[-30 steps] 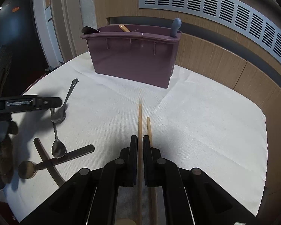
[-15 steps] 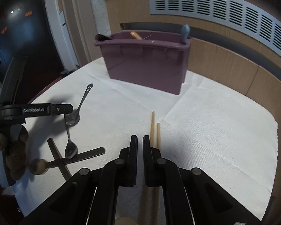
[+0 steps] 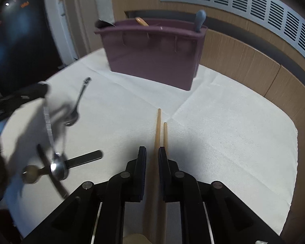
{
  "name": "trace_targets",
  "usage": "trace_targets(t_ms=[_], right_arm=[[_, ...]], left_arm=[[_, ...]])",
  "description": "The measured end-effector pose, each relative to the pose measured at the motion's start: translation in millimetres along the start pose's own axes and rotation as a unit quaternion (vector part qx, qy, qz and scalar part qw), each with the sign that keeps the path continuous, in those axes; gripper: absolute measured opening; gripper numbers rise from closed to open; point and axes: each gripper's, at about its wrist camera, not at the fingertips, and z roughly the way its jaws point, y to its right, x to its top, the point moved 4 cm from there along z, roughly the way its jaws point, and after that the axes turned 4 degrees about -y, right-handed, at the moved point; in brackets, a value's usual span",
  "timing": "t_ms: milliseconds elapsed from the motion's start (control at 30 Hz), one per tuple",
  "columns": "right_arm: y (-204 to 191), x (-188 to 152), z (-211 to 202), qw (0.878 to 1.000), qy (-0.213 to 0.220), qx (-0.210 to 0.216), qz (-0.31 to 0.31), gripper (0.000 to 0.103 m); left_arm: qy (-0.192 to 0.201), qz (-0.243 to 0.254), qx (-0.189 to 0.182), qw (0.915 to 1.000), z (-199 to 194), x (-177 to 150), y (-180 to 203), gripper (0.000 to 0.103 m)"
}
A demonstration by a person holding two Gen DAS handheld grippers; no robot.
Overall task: Organize utensils
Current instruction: 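Grasp the wooden chopsticks with the right tool while the left tool grasps the ball-handled spoon, then lift the chopsticks and ball-handled spoon into the purple caddy and open both tools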
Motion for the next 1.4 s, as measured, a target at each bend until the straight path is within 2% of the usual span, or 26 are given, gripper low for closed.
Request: trace_targets(t_ms=[100,200,233,300,400,533,633,867,1000,1067,1133,1267,1333,1400], right_arm=[[-0.9,3.8,13.6,1.000,-0.022,-0.004,0.002,0.011],[-4.3,9.9,17.9,1.000,-0.019,-0.020,-0.013,0.010],[-6.5,11.5,18.5,0.999,-0.024,-0.026,-0.021,0.006],[-8.3,14.1,13.6,0.999,-0.024,-0.014,-0.018,0.005],[-8.5,19.6,-14.1,1.000,0.018,0.021,-0.006,0.005],[-9.7,26.3,-51.5,0.996,0.075,0.037,0.003,0.005],[-11.1,28.5,-69.0,0.994,0.106,0.030,-0.001,0.005],[-8.9,34.7,-90.6,0.987,0.153,0.040,0.012,0.005],[-4.1,38.4,-101.3,0.981,0.180,0.067,0.027,0.005],[-0.6,46.7,-111.2,0.976,0.204,0.070,0.035,0.005],[2.2,65.5,-133.7,0.966,0.246,0.069,0.037,0.005],[9.9,118.8,-187.0,0.934,0.351,0.055,0.031,0.005],[17.3,144.4,-199.0,0.923,0.379,0.055,0.036,0.006],[23.3,170.9,-197.4,0.916,0.393,0.058,0.048,0.005]], left_arm=[[0.008,-0.001,-0.012,0.9999,-7.2,2.4,0.8,0.023],[0.014,-0.004,-0.017,0.9998,-13.8,5.6,0.6,0.023],[0.015,-0.005,-0.018,0.9997,-15.5,7.1,0.3,0.023],[0.020,-0.005,-0.019,0.9996,-19.7,8.9,0.2,0.023],[0.025,-0.003,-0.021,0.9995,-25.4,11.6,-0.3,0.023],[0.033,0.009,-0.015,0.9993,-34.3,18.5,4.1,0.023],[0.046,0.028,-0.006,0.9985,-42.5,25.0,10.7,0.023],[0.070,0.074,0.024,0.9945,-58.5,40.6,23.1,0.023],[0.092,0.083,0.030,0.9918,-70.5,59.9,26.4,0.023],[0.107,0.090,0.034,0.9895,-79.1,78.9,28.6,0.023],[0.134,0.099,0.040,0.9852,-89.4,105.7,30.5,0.023],[0.189,0.111,0.036,0.9751,-106.0,162.1,35.9,0.023],[0.210,0.120,0.044,0.9693,-103.5,187.5,37.8,0.023],[0.213,0.121,0.045,0.9685,-92.1,204.9,35.5,0.023]])
